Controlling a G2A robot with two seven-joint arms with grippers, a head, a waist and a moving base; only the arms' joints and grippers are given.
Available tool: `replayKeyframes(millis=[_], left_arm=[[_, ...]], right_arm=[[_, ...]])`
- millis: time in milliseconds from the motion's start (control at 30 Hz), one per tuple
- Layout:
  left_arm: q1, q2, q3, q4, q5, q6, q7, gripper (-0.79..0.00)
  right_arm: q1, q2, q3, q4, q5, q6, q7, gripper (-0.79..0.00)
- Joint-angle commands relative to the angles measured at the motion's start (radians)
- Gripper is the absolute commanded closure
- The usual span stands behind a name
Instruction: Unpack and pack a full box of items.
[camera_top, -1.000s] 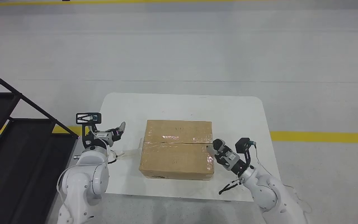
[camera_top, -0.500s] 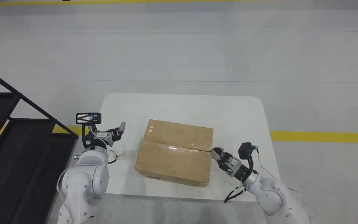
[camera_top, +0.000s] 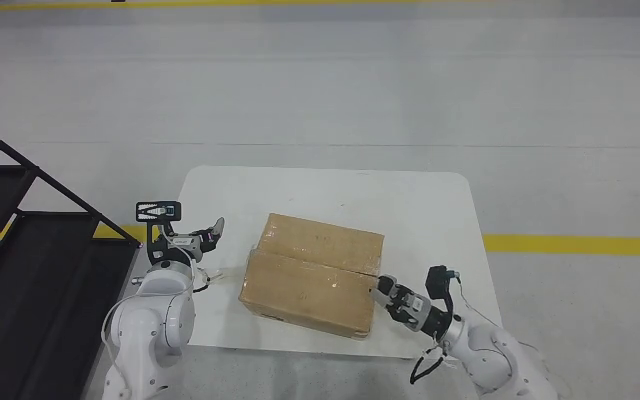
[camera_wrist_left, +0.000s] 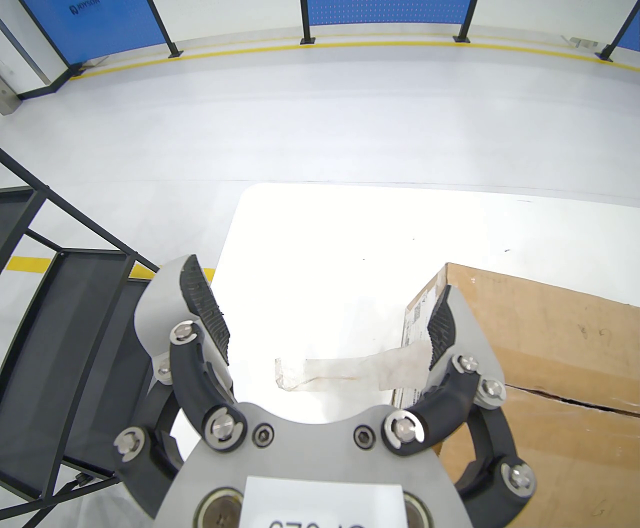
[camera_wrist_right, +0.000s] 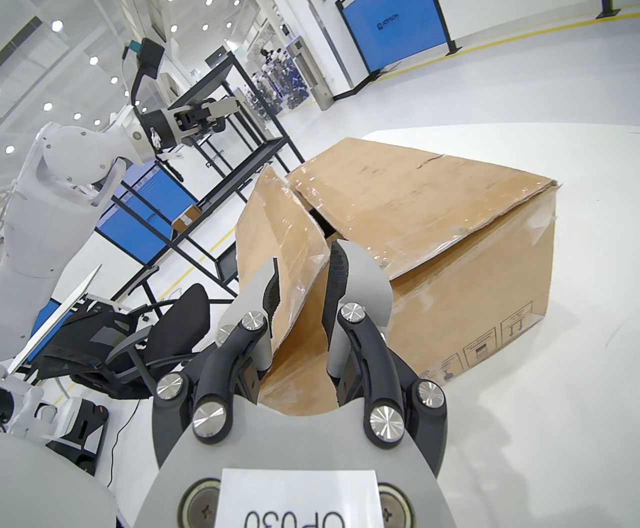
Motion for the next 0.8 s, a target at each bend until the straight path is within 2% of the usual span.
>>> replayKeyframes(millis=[0,100,167,333,600,767], left_arm=[[0.0,0.0,0.0,0.0,0.0,0.0,0.0,-0.785],[0.0,0.0,0.0,0.0,0.0,0.0,0.0,-0.785],[0.0,0.0,0.0,0.0,0.0,0.0,0.0,-0.785],[0.0,0.0,0.0,0.0,0.0,0.0,0.0,-0.785],[0.0,0.0,0.0,0.0,0.0,0.0,0.0,-0.785],[-0.008,0.0,0.07,-0.012,-0.028,-0.062,-0.002,-0.785]], right_arm=[[-0.002,0.001,-0.005,-0.006,-0.008,-0.001,0.005,-0.197],[-0.003,0.002,-0.019,-0.023,-0.047,0.005,0.021,-0.148],[-0.002,0.003,-0.024,-0.035,-0.092,0.016,0.019,0.0],[-0.003,0.004,-0.002,-0.064,-0.232,0.076,-0.08,0.0],[-0.023,0.021,0.073,-0.096,-0.486,0.076,-0.268,0.0],[-0.067,0.027,0.091,-0.114,-0.586,0.074,-0.413,0.0]])
